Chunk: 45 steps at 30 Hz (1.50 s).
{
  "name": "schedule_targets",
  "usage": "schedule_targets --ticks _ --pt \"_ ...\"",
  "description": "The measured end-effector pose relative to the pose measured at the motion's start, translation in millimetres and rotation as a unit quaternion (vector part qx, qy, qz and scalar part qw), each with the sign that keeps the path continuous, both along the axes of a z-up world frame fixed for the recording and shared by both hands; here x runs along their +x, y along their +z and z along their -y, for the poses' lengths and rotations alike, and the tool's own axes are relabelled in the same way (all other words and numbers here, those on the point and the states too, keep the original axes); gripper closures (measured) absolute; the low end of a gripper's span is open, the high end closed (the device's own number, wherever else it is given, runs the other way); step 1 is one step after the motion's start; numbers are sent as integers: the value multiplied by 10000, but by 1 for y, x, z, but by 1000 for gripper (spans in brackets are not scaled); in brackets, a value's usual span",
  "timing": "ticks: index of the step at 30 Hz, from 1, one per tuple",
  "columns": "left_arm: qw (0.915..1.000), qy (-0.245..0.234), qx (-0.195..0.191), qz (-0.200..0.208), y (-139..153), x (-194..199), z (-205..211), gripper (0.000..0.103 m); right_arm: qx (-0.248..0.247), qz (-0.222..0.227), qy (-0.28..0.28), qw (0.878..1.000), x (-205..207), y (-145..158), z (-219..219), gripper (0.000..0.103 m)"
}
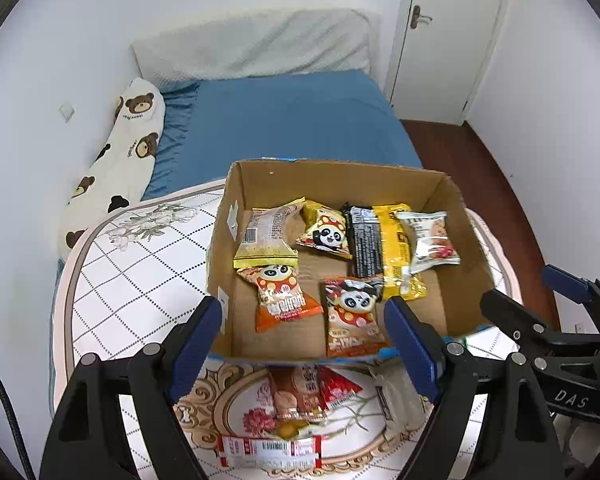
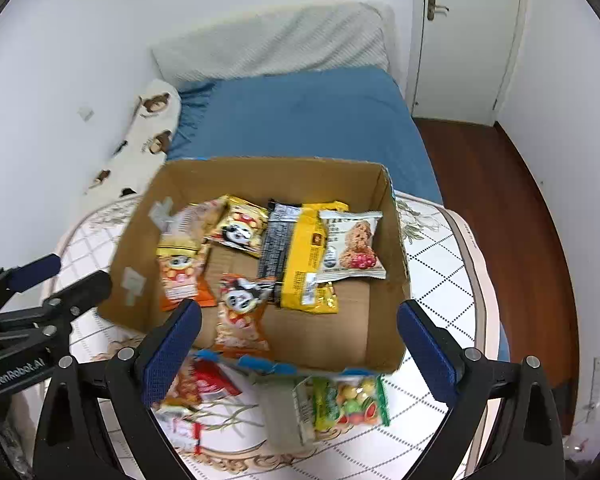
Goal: Organize snacks
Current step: 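Lift both tools out of the box back toward the table snacks, then grasp the red-white spicy strip pack with left tool while right grasps clear bread bag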
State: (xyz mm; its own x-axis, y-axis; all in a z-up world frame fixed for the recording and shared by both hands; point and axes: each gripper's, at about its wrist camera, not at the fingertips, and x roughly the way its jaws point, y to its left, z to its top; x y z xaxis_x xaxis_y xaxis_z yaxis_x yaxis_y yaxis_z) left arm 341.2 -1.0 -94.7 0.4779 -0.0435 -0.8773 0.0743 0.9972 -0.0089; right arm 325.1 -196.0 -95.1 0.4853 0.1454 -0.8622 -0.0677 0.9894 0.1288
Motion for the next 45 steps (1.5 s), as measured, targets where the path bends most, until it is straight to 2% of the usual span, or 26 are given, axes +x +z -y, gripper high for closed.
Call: schedule_targets --ticks 3,6,10,12,13,15,16,18,22,23,26,28,30,33,36,38,40,42,44,45 --pt "10000 27 -71 37 9 -15 -2 20 162 69 41 9998 -19 12 -1 3" --pt "9999 120 -78 23 9 -30 -6 20 312 -8 56 9995 -36 10 -1 3" --pt "9988 362 -123 -318 -14 -51 -21 20 432 -338 91 9985 -51 -18 1 3" --pt "9964 550 -95 -641 -38 -62 -31 20 441 -633 48 9970 -56 -44 2 5" --pt "9945 663 -112 -802 -49 -67 -36 20 472 -750 54 9961 -58 -57 3 8" --pt "9857 1018 -355 -1293 -81 -79 -52 20 489 -1062 95 9931 -60 -88 2 37" --pt "9787 1210 -541 -1570 -97 -85 -60 20 540 -1230 92 9909 -60 -102 2 38" --pt "9555 1693 -1082 -2161 -135 -97 -79 20 700 -1496 57 9863 -61 -129 4 38" --pt "8986 2667 -1966 -2878 -194 -118 -105 21 771 -1698 -69 9824 -59 -161 5 38" --pt "8803 2948 -2186 -3007 -208 -123 -110 22 795 -1763 -73 9811 -58 -170 4 38" --pt "8460 3485 -2550 -3126 -232 -127 -116 22 708 -1786 -5 9814 -54 -184 0 38" --pt "8260 3802 -2785 -3091 -243 -126 -119 22 746 -1825 25 9804 -51 -191 -3 38" --pt "8157 4021 -2843 -3035 -248 -124 -121 22 756 -1832 29 9802 -50 -197 -5 38" --pt "8080 4278 -2768 -2959 -252 -119 -121 22 787 -1865 -14 9793 -48 -206 -5 37" --pt "8077 4379 -2623 -2951 -256 -114 -117 22 696 -1866 6 9800 -49 -211 -7 37" --pt "8181 4334 -2470 -2861 -256 -112 -114 22 554 -1864 106 9808 -49 -215 -11 37" --pt "8407 4047 -2181 -2863 -255 -107 -107 28 407 -1850 229 9816 -50 -216 -15 38" --pt "8698 3559 -1845 -2878 -251 -104 -97 38 234 -1820 372 9823 -52 -216 -20 43" --pt "8976 3023 -1402 -2886 -247 -104 -84 38 115 -1778 487 9828 -54 -217 -23 45" --pt "9076 2768 -1183 -2928 -246 -106 -77 39 100 -1787 518 9825 -55 -218 -23 45"
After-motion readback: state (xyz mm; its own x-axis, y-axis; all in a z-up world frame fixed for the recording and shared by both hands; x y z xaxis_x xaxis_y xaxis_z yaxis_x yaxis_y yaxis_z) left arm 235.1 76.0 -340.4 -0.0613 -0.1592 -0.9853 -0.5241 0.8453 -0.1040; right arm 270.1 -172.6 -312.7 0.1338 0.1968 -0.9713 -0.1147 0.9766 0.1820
